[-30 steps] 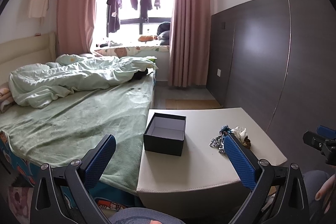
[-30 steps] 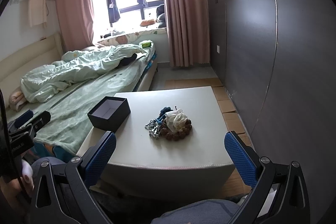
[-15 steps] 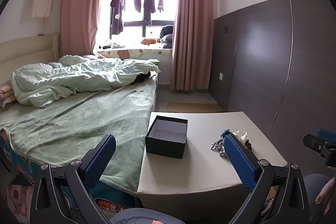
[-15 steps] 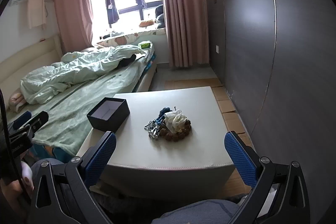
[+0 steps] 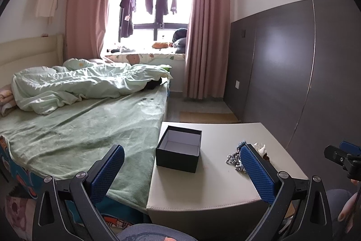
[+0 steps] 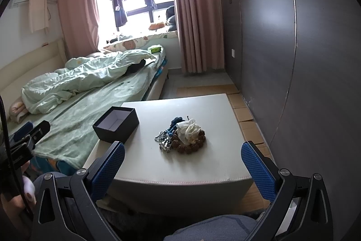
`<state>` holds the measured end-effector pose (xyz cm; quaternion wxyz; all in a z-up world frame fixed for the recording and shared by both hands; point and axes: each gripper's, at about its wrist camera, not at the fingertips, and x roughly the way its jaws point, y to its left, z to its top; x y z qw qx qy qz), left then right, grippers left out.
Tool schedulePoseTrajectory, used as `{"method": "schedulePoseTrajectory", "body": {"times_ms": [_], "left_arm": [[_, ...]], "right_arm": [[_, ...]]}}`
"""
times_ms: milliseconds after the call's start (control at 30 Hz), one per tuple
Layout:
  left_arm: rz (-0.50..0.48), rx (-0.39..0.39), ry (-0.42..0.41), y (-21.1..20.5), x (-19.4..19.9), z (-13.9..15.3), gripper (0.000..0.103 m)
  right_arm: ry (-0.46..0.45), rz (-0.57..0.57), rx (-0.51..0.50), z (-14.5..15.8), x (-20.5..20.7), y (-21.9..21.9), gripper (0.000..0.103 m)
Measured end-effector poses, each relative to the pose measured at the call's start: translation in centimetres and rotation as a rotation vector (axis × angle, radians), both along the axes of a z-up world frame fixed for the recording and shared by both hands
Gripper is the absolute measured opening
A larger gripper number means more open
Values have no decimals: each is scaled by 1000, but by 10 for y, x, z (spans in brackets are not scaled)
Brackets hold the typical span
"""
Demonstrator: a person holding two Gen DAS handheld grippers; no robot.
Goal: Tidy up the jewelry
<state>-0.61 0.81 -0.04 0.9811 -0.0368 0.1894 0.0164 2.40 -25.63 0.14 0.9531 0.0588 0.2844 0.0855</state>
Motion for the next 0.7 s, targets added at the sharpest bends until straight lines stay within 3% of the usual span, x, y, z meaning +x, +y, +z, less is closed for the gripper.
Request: {"method": "schedulePoseTrajectory", "body": {"times_ms": [700], "left_arm": [[-6, -4, -29, 0, 1, -1, 103]], "right_arm": [[1, -10, 4, -1, 5, -2, 103]]}}
